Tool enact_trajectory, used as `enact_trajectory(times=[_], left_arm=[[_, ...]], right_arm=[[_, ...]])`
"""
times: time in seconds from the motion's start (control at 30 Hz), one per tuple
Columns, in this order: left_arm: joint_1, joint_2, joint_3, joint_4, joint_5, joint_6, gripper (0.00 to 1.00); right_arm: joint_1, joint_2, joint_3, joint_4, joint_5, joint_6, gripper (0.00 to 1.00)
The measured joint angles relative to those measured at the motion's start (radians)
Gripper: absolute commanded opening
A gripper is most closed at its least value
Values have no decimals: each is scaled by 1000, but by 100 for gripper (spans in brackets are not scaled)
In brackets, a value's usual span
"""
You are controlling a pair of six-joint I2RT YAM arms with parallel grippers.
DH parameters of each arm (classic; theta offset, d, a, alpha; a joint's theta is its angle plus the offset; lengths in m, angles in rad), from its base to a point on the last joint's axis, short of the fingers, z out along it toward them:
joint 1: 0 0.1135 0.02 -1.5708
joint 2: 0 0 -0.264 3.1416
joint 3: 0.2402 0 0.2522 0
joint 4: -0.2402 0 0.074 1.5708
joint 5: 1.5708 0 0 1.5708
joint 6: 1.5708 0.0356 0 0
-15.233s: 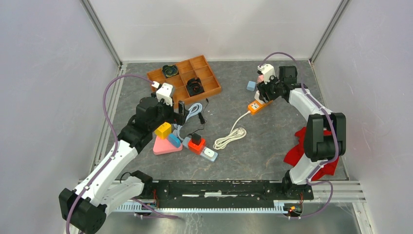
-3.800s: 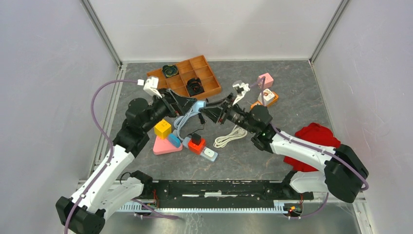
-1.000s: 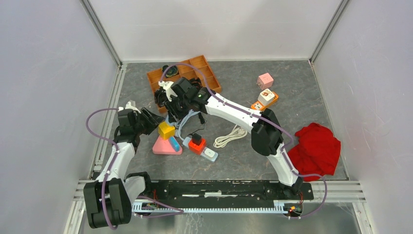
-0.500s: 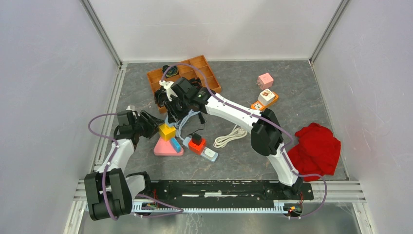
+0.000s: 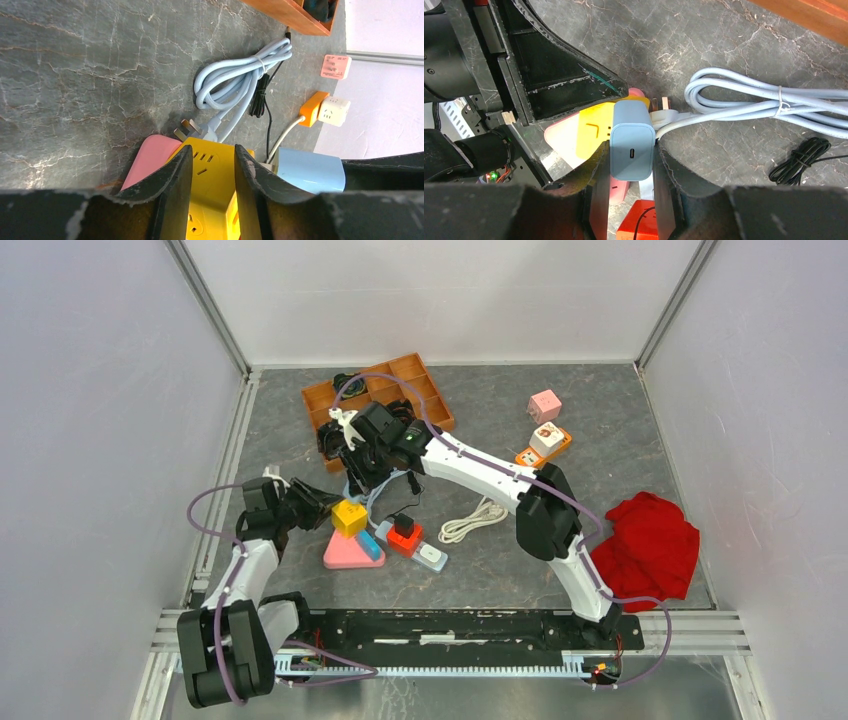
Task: Insert the plug
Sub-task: Insert the plug into the socket.
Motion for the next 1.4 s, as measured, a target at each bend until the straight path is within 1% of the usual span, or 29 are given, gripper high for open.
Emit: enact_trajectory(times=[0.07, 0.13, 0.17, 0.37, 0.53, 0.57, 0.67, 0.83, 1.4], left_arm=[[0, -7, -8, 3, 6, -4, 45], [0, -11, -15, 10, 14, -8, 51], [0, -12, -19, 13, 16, -10, 53], [-1, -14, -30, 19, 20, -24, 54], [-1, -13, -29, 16, 21, -24, 58], [-1, -13, -28, 14, 21, -24, 58], [-1, -10, -23, 4, 20, -23, 47], [0, -12, -22, 0, 23, -23, 41], [0, -19, -22, 6, 30, -23, 39]], right_arm=[[2, -2, 0, -7, 4, 5, 5], [6, -8, -4, -13, 13, 7, 5], [8, -12, -8, -16, 18, 8, 4], [33, -33, -12, -56, 44, 13, 4], [43, -50, -22, -74, 54, 17, 4], [44, -51, -22, -75, 56, 20, 4], [47, -51, -23, -80, 64, 27, 3], [48, -50, -23, -87, 76, 37, 3], [56, -45, -22, -83, 68, 64, 3]])
